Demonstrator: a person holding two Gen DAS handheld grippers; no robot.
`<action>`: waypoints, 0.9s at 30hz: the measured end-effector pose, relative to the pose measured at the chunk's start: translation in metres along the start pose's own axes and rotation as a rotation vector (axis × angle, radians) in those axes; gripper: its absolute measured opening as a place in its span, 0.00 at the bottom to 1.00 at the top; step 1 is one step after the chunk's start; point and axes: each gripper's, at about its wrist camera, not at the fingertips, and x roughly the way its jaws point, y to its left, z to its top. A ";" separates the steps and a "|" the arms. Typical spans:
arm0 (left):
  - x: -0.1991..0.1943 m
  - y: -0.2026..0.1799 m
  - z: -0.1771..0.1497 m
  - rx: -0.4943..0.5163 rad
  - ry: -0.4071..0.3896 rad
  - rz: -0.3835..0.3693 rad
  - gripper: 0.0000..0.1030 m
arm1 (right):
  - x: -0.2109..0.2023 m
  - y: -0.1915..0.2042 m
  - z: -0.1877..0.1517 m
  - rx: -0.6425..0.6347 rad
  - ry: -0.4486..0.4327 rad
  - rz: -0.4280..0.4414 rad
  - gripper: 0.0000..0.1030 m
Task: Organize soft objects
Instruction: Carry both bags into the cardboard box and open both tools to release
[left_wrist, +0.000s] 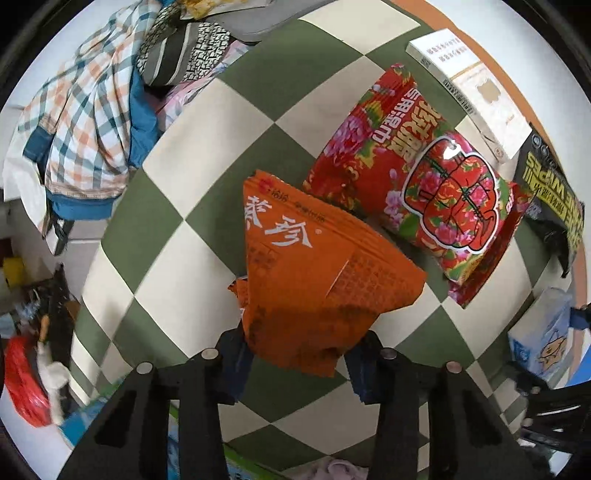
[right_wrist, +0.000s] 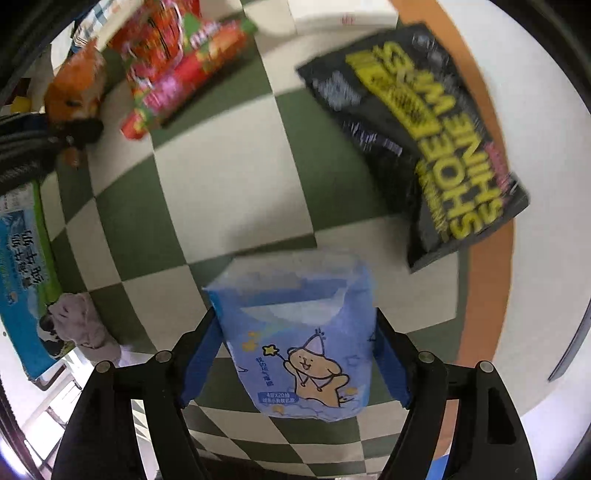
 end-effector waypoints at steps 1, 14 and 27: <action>0.000 0.001 -0.003 -0.012 -0.003 -0.005 0.37 | 0.007 -0.005 0.001 0.004 -0.006 -0.005 0.78; -0.050 0.016 -0.071 -0.273 -0.145 -0.171 0.36 | -0.023 -0.002 -0.043 0.034 -0.130 -0.014 0.42; -0.162 0.092 -0.241 -0.589 -0.348 -0.275 0.36 | -0.152 0.127 -0.095 -0.148 -0.316 0.170 0.42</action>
